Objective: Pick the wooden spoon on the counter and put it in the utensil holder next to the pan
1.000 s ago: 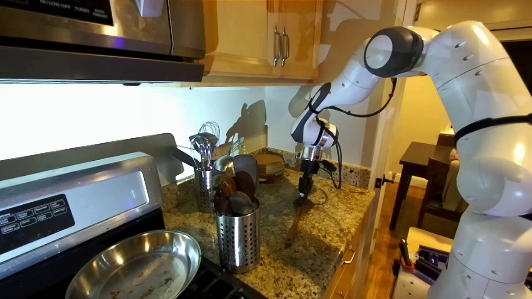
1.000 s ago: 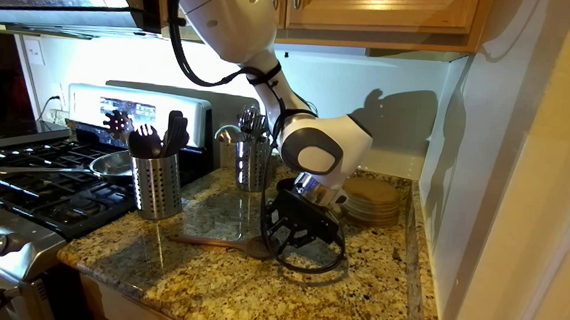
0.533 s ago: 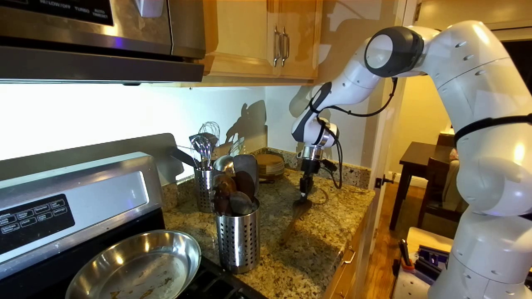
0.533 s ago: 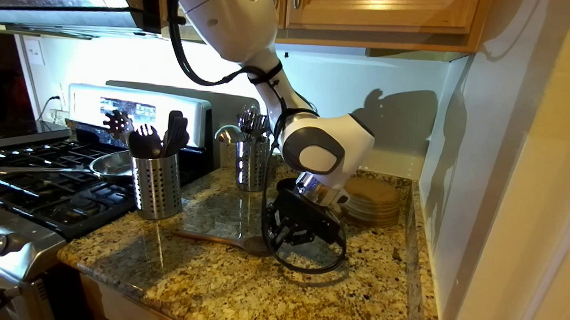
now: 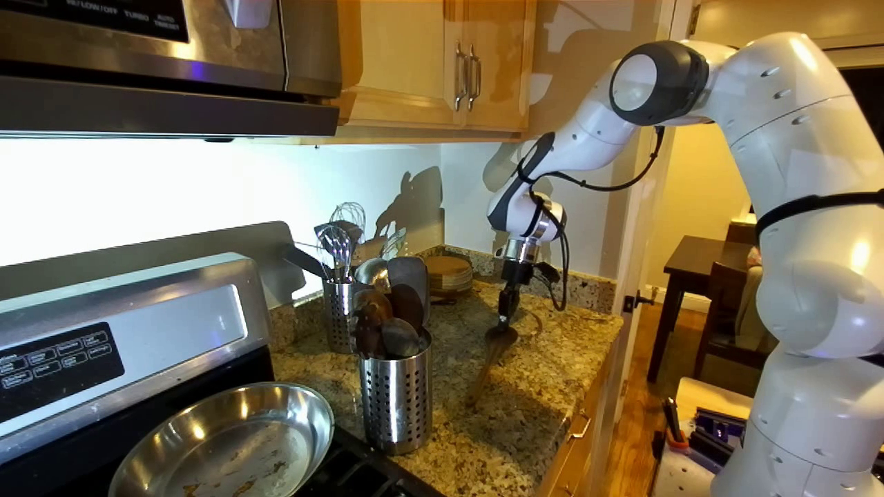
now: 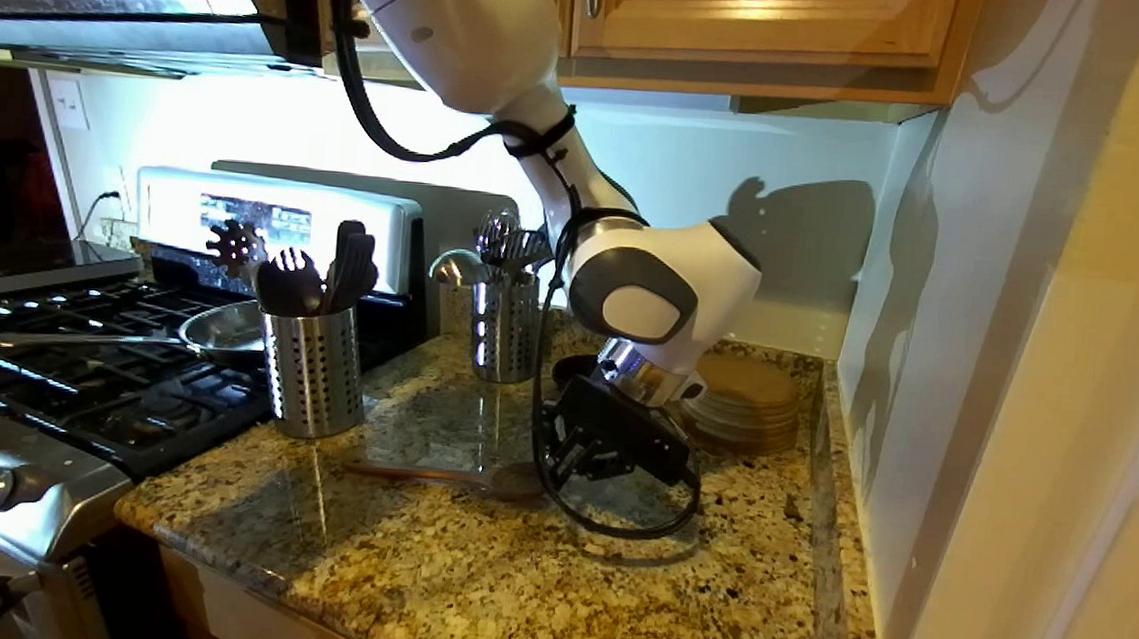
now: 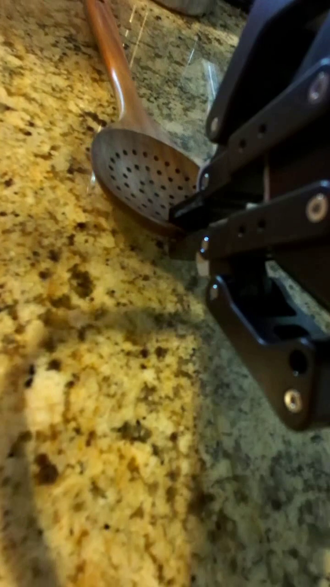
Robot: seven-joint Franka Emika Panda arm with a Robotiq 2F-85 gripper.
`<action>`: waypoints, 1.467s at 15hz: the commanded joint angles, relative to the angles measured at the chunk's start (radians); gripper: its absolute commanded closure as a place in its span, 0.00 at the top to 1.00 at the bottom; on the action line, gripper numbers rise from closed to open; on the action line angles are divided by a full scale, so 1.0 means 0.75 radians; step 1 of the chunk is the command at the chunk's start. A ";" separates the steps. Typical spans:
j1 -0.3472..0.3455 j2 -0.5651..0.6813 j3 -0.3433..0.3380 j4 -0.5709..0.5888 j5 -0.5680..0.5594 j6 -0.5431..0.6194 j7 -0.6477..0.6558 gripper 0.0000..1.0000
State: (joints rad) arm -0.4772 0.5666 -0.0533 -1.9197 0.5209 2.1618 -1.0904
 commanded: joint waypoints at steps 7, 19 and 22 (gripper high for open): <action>-0.113 -0.137 -0.029 0.009 0.316 -0.413 -0.437 0.07; -0.059 -0.305 -0.161 0.065 0.321 -0.632 -0.547 0.07; -0.029 -0.412 -0.189 0.047 0.306 -0.610 -0.554 0.07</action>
State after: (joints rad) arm -0.5358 0.3596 -0.1554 -1.8414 0.7570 1.7058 -1.4902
